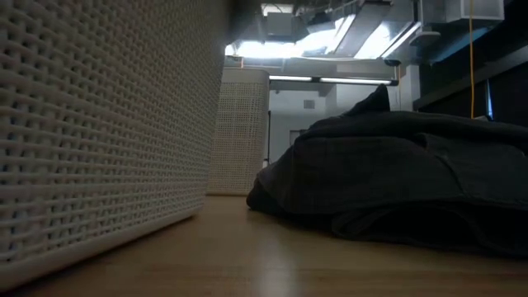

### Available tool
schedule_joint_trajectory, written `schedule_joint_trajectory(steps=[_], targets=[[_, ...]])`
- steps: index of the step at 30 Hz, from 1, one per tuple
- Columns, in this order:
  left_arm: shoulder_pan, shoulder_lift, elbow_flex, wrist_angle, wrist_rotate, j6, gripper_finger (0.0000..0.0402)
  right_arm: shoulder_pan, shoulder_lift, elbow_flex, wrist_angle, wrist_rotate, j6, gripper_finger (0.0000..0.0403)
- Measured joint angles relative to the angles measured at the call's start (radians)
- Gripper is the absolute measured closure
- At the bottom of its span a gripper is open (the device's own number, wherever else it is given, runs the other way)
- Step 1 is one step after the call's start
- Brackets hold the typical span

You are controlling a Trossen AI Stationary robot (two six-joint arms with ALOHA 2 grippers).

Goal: Sort clothes
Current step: Put the blue polo shirt into the bottom laundry organizer

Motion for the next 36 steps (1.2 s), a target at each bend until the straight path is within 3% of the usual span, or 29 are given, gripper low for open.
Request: schedule_joint_trajectory(steps=[5,12,17,20,25,30,36], targets=[[0.000,0.091,0.001,0.086,0.106,-0.042,0.0396,0.103,-0.057,0.054,-0.345,0.089,0.155,0.0162],[-0.013,0.309,0.133,0.140,0.132,-0.040,0.0396,0.227,-0.129,-0.041,-0.619,0.316,0.479,0.0162],[-0.076,0.467,0.378,-0.107,0.125,-0.002,0.0396,0.289,-0.141,-0.163,-0.734,0.487,0.681,0.0162],[-0.130,0.544,0.550,-0.346,0.041,0.011,0.0396,0.317,-0.141,-0.253,-0.733,0.548,0.768,0.0162],[-0.228,0.666,0.769,-0.657,-0.095,-0.105,0.0396,0.349,-0.141,-0.394,-0.735,0.587,0.910,0.0162],[-0.320,0.772,0.853,-0.775,-0.149,-0.263,0.0396,0.354,-0.140,-0.496,-0.732,0.595,1.048,0.0162],[-0.426,0.870,0.853,-0.801,-0.253,-0.291,0.0396,0.351,-0.140,-0.570,-0.706,0.627,1.117,0.0162]])
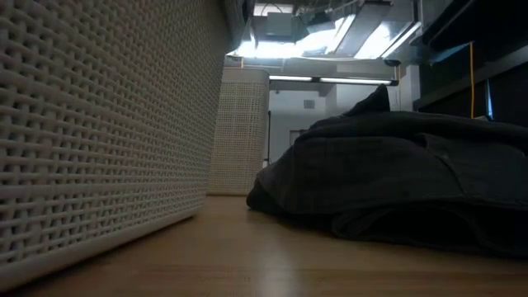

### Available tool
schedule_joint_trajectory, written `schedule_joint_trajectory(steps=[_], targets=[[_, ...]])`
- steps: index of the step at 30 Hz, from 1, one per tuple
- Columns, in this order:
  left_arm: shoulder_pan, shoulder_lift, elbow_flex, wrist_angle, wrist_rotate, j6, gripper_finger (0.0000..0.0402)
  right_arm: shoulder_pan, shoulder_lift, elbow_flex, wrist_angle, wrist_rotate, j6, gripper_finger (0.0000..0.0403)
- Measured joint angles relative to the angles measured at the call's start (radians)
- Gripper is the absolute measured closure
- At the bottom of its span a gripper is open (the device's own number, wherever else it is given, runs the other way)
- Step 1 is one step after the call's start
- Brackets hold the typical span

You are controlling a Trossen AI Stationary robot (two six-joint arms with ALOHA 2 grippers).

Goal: Sort clothes
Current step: Put the blue polo shirt into the bottom laundry organizer

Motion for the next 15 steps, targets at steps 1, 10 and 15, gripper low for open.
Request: schedule_joint_trajectory(steps=[1,10,15], targets=[[-0.016,0.014,0.000,-0.015,-0.027,-0.007,0.0396,0.000,0.000,-0.004,0.004,0.001,0.003,0.0162],[-0.118,0.145,0.000,-0.216,-0.115,-0.175,0.0396,0.000,0.000,-0.004,0.024,0.023,0.003,0.0162],[-0.139,0.241,0.000,-0.367,-0.117,-0.317,0.0396,0.000,0.000,-0.004,0.035,0.035,0.002,0.0162]])
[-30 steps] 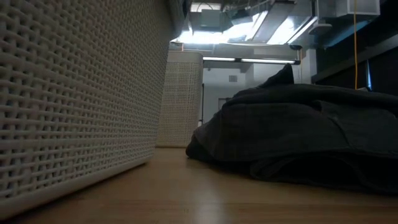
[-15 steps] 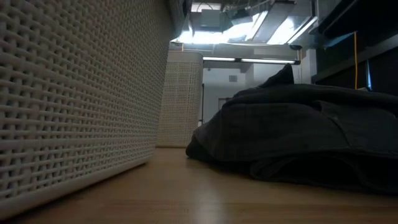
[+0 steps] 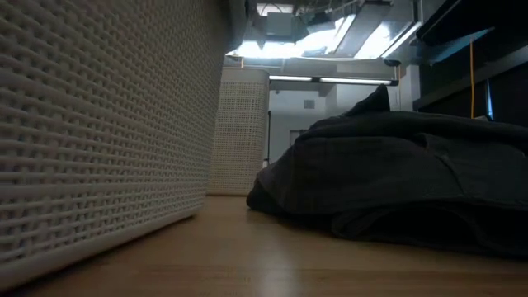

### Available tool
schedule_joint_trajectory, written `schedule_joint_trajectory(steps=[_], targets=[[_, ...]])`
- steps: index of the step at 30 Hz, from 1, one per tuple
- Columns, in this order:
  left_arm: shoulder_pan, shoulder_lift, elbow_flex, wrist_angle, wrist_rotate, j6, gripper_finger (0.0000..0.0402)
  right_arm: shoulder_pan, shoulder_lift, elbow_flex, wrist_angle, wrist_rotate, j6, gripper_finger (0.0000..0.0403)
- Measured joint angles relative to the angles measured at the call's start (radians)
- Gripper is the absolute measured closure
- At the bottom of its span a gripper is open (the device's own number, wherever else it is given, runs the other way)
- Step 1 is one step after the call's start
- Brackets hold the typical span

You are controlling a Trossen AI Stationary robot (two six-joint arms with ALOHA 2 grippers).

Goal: Sort clothes
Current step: Put the blue polo shirt into the bottom laundry organizer

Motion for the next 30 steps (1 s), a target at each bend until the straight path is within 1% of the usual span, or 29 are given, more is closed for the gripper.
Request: schedule_joint_trajectory(steps=[2,7,13,16,18,21,24,26,30], targets=[[-0.012,0.036,-0.014,-0.032,0.002,-0.037,0.0396,0.000,0.000,0.000,0.003,0.000,0.000,0.0162],[-0.038,0.115,-0.091,-0.026,0.025,-0.095,0.0396,0.000,0.000,0.000,0.015,0.000,-0.001,0.0162],[-0.057,0.190,-0.183,0.056,0.088,-0.103,0.0396,0.000,0.000,0.000,0.021,0.000,-0.004,0.0162],[-0.058,0.207,-0.203,0.072,0.131,-0.101,0.0396,0.000,0.000,0.000,0.022,-0.001,-0.004,0.0162],[-0.062,0.209,-0.206,0.069,0.138,-0.100,0.0396,0.000,0.000,0.000,0.022,-0.001,-0.004,0.0162],[-0.061,0.193,-0.185,0.032,0.184,-0.081,0.0396,0.000,0.000,0.000,0.024,-0.001,-0.004,0.0162],[-0.062,0.166,-0.124,-0.071,0.209,-0.078,0.0396,0.000,0.000,0.000,0.025,-0.001,-0.004,0.0162],[-0.064,0.129,-0.075,-0.134,0.201,-0.093,0.0396,0.000,0.000,0.000,0.025,-0.001,-0.004,0.0162],[-0.064,0.044,0.008,-0.191,0.192,-0.122,0.0396,0.000,0.000,0.000,0.025,-0.001,-0.004,0.0162]])
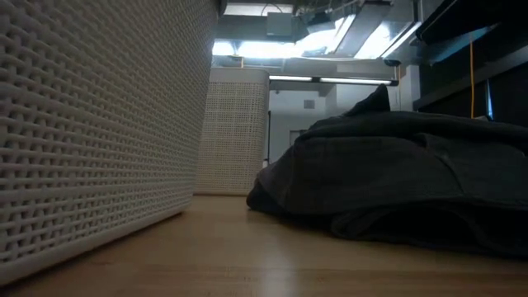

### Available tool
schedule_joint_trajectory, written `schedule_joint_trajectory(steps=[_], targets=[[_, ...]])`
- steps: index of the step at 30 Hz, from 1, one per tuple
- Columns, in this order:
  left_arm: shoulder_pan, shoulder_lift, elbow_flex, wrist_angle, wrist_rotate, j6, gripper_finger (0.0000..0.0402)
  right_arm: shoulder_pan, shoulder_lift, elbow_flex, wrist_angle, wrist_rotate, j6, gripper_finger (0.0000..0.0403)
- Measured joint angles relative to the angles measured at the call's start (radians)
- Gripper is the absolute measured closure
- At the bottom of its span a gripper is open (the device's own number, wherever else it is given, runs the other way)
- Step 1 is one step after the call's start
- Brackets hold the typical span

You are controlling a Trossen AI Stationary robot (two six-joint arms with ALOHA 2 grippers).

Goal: Sort clothes
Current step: Put the blue polo shirt into the bottom laundry organizer

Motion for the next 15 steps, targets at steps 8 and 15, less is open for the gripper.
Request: schedule_joint_trajectory(steps=[8,15], targets=[[0.000,-0.193,0.067,0.049,-0.108,-0.003,0.0396,0.000,0.000,0.000,0.000,0.000,0.000,0.0162],[0.003,-0.217,0.067,0.156,-0.487,0.089,0.0396,0.000,0.000,0.000,0.000,0.001,0.000,0.0162]])
